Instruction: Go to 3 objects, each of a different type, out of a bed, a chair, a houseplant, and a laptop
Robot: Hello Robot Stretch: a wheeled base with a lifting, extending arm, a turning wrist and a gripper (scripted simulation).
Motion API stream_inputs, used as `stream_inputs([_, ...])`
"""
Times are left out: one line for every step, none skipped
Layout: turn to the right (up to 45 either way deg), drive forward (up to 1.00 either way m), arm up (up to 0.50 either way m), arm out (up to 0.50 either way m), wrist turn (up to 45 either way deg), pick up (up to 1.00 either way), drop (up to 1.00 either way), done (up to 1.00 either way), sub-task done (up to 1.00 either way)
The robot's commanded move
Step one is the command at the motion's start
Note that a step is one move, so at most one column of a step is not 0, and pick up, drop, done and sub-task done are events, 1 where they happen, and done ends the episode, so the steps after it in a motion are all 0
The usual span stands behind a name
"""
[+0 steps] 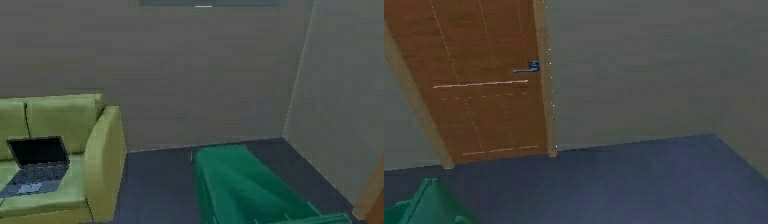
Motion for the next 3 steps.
stream_inputs([-15.0, 0.00, 0.00, 0.00, 0.0, 0.00, 0.00, 0.00, 0.00])
stream_inputs([0.0, 0.65, 0.00, 0.00, 0.0, 0.00, 0.00, 0.00, 0.00])
stream_inputs([-45.0, 0.00, 0.00, 0.00, 0.0, 0.00, 0.00, 0.00, 0.00])
